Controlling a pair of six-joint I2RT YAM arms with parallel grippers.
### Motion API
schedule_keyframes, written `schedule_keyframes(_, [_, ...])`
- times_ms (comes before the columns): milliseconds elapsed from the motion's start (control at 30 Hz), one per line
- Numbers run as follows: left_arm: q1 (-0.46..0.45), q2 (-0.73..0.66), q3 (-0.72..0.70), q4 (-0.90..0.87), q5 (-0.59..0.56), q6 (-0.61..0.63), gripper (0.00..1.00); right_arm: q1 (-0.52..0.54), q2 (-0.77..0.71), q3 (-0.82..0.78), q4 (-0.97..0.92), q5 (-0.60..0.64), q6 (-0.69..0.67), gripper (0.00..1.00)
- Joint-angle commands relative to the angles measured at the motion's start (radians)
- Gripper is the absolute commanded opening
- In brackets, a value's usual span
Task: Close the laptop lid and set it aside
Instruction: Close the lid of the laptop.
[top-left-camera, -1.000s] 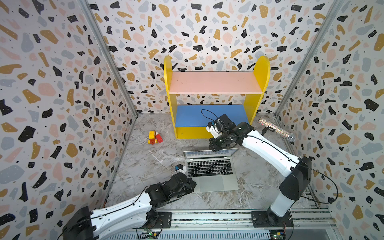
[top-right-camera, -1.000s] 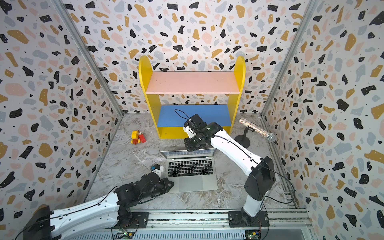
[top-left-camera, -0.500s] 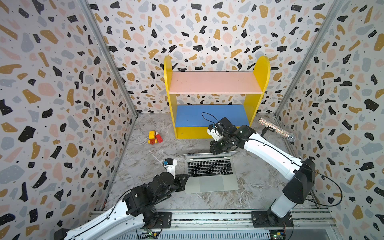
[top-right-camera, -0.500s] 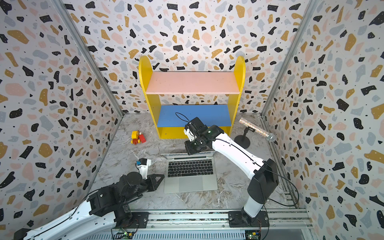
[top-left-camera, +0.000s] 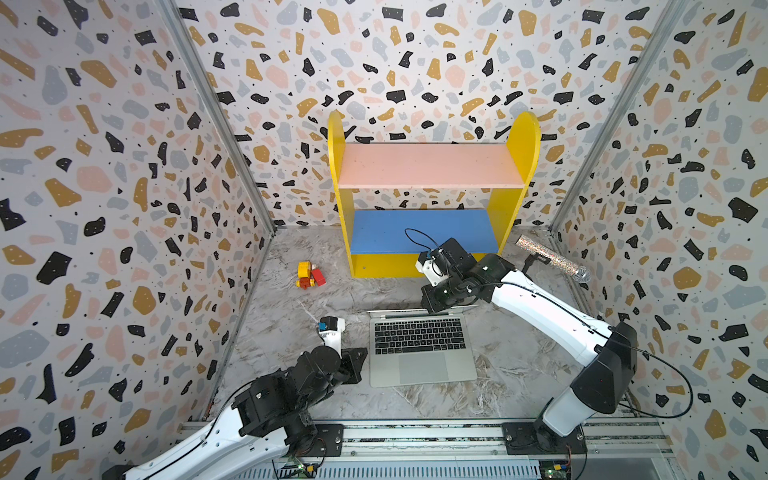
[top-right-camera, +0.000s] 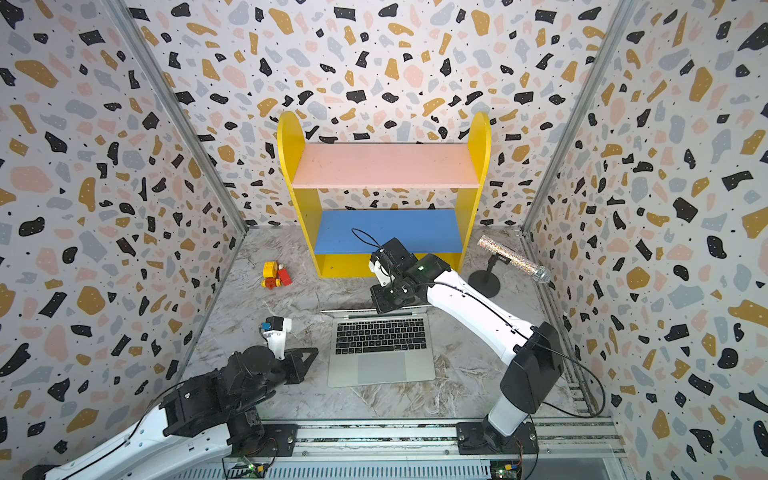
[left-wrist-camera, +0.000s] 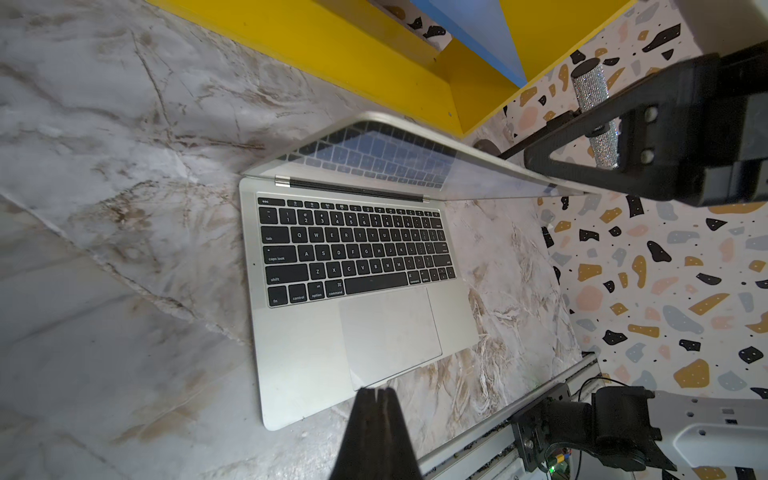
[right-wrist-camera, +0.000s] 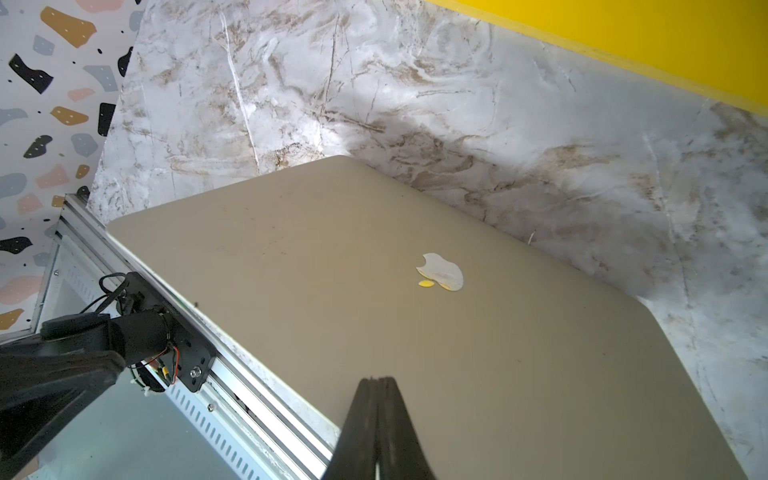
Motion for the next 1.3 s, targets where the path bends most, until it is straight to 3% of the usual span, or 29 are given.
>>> schedule_keyframes(0, [0.007,-0.021,0.048,-0.034,-0.061,0.023,0.0,0.016,-0.045,-0.025,-0.064,-0.013,0.013,0.08])
schedule_keyframes(767, [0.007,-0.016,0.1,-0.08,-0.12,0.06,0.32,0.048,-0.078,-0.086,-0.037,-0.016,0.042,0.08])
schedule_keyframes(1267, [0.006,-0.032,0.093,-0.086,-0.133,0.06,0.33,0.062,-0.098,-0.135,-0.017,-0.016,0.056,0.08])
